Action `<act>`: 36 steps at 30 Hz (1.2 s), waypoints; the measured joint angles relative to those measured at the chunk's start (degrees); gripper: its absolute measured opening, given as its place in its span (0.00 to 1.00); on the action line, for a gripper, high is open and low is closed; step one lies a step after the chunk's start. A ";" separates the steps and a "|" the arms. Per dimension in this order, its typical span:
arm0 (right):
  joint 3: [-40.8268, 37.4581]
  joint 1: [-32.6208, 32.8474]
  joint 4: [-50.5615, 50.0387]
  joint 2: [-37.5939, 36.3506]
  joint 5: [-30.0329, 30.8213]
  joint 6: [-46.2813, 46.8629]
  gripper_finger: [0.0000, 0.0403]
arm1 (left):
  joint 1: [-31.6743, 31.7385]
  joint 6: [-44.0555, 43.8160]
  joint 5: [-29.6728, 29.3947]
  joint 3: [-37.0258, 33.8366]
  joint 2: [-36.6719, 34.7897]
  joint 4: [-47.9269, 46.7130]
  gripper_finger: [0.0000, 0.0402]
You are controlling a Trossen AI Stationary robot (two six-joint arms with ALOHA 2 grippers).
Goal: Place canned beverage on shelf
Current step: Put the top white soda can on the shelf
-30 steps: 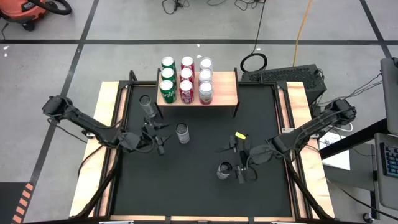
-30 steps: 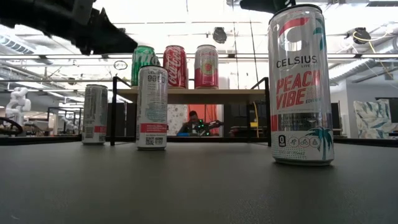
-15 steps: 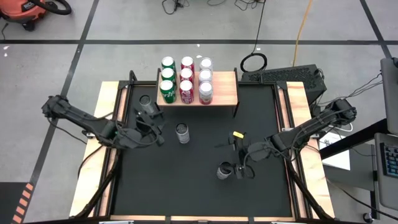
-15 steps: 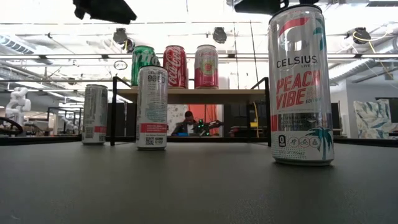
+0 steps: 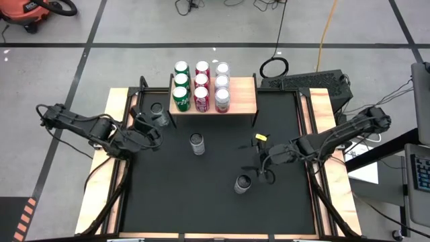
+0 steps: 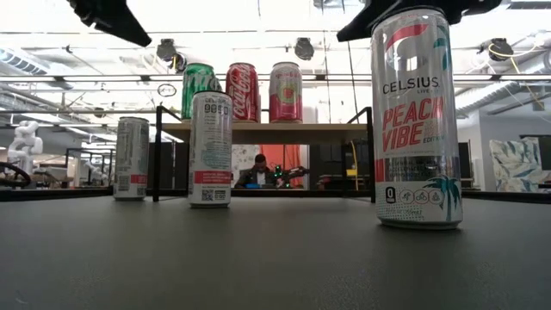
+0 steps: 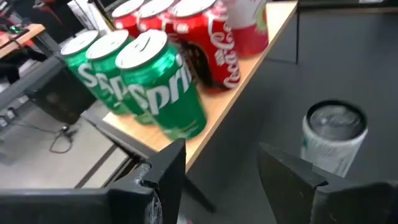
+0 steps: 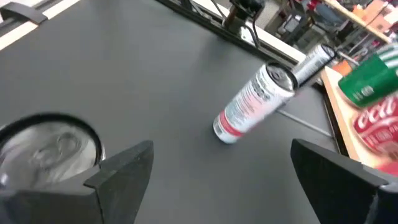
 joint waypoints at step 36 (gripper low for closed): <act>-8.72 -0.09 -5.05 -16.01 -0.32 9.59 0.89 | 29.70 11.00 17.55 -0.07 1.43 -12.31 0.83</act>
